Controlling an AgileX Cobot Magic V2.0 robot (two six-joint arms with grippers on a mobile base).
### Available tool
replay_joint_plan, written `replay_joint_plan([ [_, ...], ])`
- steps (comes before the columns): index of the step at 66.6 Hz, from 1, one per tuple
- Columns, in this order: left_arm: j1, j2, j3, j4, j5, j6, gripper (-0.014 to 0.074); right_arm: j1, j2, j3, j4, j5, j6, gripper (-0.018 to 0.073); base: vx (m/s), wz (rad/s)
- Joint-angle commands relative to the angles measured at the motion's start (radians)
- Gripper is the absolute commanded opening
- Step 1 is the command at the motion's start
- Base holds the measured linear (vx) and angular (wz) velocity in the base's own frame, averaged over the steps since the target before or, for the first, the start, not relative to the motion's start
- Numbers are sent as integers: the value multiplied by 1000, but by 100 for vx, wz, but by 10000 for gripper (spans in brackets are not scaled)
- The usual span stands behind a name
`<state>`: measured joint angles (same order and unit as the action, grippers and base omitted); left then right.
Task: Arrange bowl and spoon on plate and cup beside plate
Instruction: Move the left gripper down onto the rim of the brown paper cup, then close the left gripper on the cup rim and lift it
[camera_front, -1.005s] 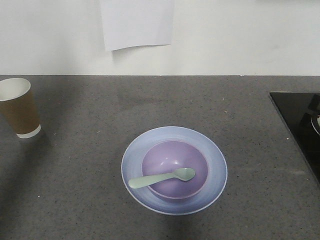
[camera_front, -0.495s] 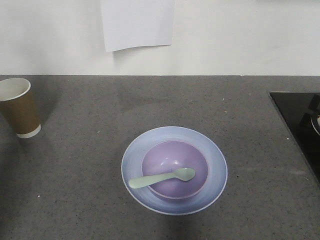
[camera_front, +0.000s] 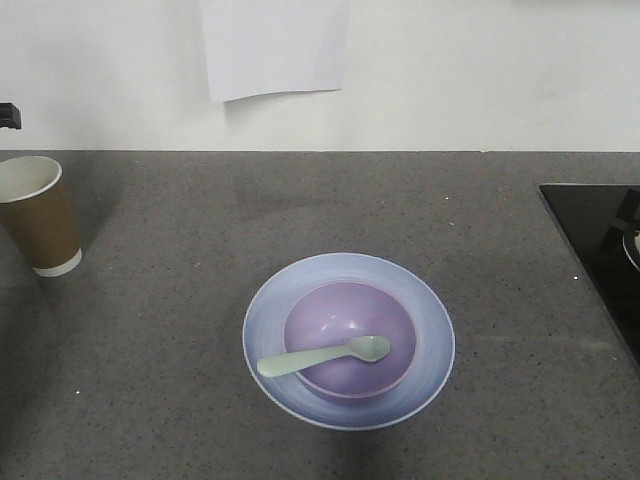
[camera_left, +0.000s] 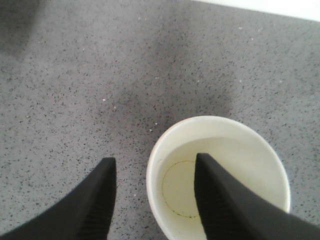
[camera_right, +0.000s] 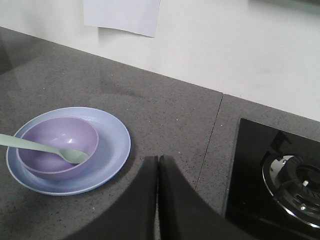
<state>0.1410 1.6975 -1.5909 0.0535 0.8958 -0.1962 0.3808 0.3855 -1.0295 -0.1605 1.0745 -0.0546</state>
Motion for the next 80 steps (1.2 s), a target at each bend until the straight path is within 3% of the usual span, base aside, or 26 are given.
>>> replay_joint_plan([
  [1,3,-22,-27,-6,-38,0,357,-5,13,-19,-8,-68,0,-6,0,0],
  [34,3,74,-27,-6,-2,7,333,-5,13,-19,-9,-68,10,-6,0,0],
  [41,3,74,-27,-6,-3,10,262,-5,13,-19,-9,-68,11,-6,0,0],
  [56,3,74,-27,-6,3,43,-6,-5,13,-19,-9,-68,11,-6,0,0],
  [58,3,72,-27,-9,5,47,-8,-5,13,-19,-9,-68,11,-6,0,0],
  [69,-1,38,-27,-54,24,64,-8,-5,13,-19,-9,-68,12,-6,0,0],
  [80,-3,-58,-27,-193,50,151,-8,-5,13,-19,-9,-68,14,-6,0,0],
])
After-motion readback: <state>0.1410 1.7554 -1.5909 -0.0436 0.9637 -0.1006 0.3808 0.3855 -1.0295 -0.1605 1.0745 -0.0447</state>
